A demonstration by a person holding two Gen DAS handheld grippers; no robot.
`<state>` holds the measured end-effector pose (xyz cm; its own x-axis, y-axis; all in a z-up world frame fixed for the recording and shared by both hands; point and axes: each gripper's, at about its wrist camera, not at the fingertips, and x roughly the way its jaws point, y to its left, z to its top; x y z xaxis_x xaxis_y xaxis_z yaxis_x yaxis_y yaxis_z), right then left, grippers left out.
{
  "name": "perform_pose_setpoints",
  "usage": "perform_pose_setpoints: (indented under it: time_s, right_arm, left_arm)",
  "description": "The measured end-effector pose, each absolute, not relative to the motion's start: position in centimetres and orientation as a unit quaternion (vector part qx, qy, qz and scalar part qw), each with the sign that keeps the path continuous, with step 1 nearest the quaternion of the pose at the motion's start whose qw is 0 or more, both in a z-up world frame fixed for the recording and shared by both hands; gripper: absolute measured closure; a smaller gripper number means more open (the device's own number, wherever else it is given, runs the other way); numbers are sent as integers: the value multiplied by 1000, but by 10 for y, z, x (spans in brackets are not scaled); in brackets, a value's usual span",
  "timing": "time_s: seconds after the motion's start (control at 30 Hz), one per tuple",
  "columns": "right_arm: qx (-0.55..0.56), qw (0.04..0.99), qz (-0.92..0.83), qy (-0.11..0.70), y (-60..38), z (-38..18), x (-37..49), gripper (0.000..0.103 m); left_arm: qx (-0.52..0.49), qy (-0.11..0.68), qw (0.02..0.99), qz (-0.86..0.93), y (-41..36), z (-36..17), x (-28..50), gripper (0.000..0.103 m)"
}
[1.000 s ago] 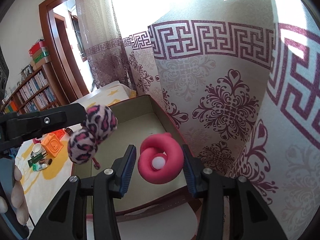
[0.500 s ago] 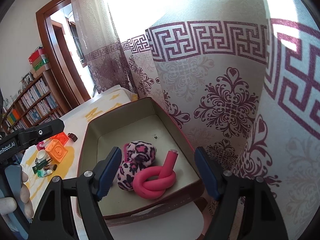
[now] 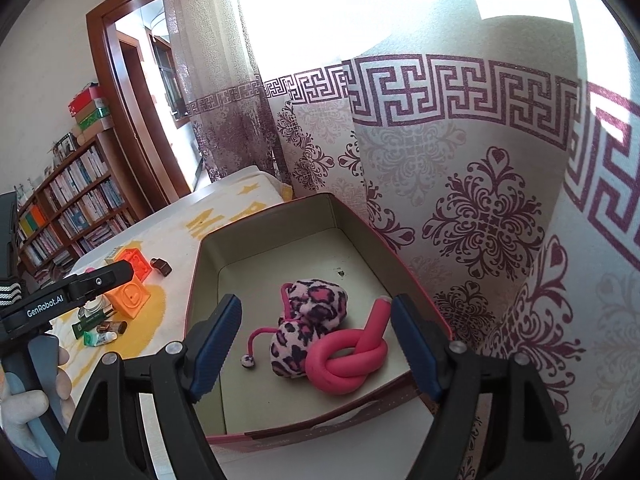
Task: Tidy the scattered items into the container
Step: 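Withdraw both tools from the box back over the remaining items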
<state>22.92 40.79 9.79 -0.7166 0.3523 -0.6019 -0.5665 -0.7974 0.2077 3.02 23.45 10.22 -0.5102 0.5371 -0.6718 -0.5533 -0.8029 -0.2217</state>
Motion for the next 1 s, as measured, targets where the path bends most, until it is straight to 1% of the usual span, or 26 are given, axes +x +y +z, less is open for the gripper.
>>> perform_pose_setpoints:
  time_s: [0.17, 0.57, 1.0]
  right_arm:
    - [-285, 238, 910, 186, 396, 98, 220, 23]
    - [-298, 193, 921, 163, 360, 99, 188, 23]
    - [-304, 131, 934, 136, 313, 105, 144, 23]
  left_arm:
    - [-390, -4, 284, 876, 203, 95, 14, 5]
    - [-403, -72, 178, 895, 102, 80, -29, 5]
    - [-414, -83, 109, 900, 30, 69, -59, 5]
